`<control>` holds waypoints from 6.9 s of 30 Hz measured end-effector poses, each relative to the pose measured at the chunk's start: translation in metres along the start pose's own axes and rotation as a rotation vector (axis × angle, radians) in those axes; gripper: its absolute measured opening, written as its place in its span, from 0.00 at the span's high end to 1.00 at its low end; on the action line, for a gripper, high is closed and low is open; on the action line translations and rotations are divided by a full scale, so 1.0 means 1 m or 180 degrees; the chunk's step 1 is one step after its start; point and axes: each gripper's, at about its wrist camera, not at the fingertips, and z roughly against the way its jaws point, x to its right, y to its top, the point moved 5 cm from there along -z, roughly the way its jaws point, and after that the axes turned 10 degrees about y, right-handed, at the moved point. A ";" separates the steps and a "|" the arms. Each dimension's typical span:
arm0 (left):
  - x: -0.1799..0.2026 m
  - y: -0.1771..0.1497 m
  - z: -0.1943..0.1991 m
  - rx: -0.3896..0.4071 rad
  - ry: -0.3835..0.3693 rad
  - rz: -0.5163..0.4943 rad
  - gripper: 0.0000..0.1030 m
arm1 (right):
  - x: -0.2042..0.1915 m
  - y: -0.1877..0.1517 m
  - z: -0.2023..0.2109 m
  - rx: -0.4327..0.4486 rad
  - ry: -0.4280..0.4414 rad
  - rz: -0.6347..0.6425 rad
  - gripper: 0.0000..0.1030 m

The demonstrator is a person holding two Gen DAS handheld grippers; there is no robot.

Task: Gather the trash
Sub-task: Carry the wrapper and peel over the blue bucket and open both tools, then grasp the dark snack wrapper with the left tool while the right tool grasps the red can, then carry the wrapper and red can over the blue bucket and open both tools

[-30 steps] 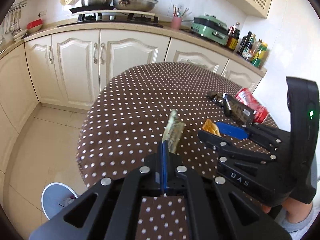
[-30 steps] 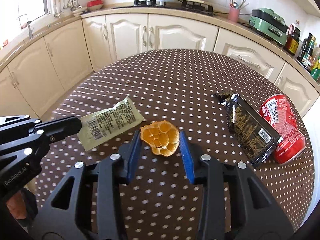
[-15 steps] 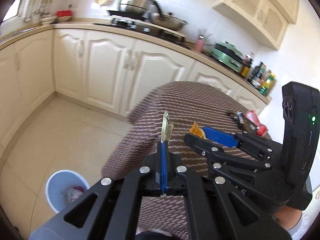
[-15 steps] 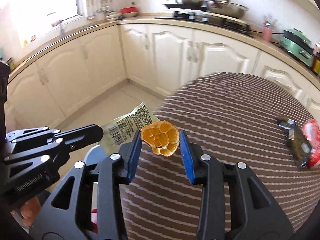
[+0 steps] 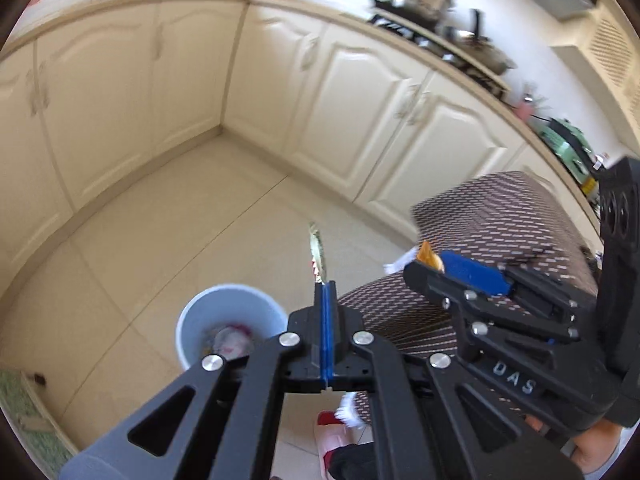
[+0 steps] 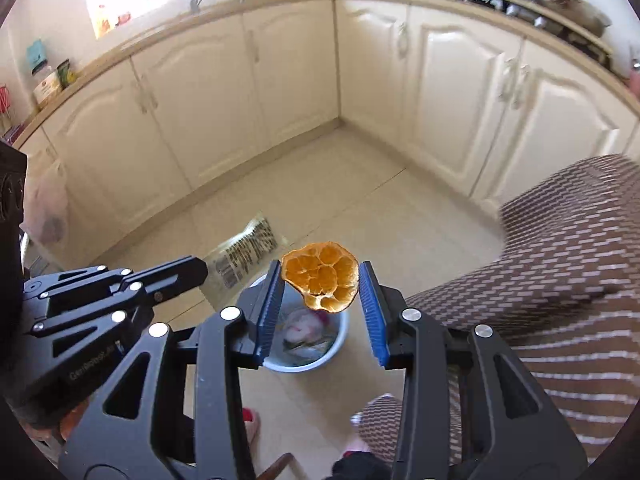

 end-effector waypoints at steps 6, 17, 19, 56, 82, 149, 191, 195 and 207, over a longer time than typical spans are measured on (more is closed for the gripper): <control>-0.037 -0.005 -0.049 -0.0238 0.0166 0.0158 1.00 | -0.009 -0.006 -0.064 -0.0229 0.0156 -0.0109 0.64; -0.055 -0.013 -0.105 -0.0510 0.0352 0.0219 0.84 | 0.001 -0.015 -0.117 -0.0455 0.0174 -0.0207 0.63; -0.061 -0.018 -0.109 -0.0534 0.0380 0.0233 0.80 | 0.003 -0.019 -0.120 -0.0478 0.0175 -0.0229 0.63; -0.073 -0.003 -0.041 -0.0246 0.0405 0.0351 0.63 | -0.015 0.010 -0.075 -0.0092 0.0133 -0.0166 0.53; 0.411 -0.017 0.099 0.0205 -0.0941 -0.1274 0.32 | 0.246 -0.123 0.371 0.1336 -0.1709 -0.0838 0.49; 0.309 0.028 0.081 0.0098 -0.0875 -0.0760 0.86 | 0.212 -0.047 0.309 0.1381 -0.0846 -0.0777 0.50; -0.109 -0.025 -0.154 -0.0904 0.0760 0.0421 0.58 | 0.013 -0.033 -0.153 -0.0077 -0.0147 -0.0506 0.49; -0.117 -0.029 -0.151 -0.0920 0.0778 0.0464 0.57 | 0.008 -0.034 -0.160 -0.0112 -0.0139 -0.0501 0.49; -0.132 -0.024 -0.132 -0.0805 0.0737 0.0598 0.49 | 0.008 -0.022 -0.163 -0.0006 -0.0009 -0.0648 0.48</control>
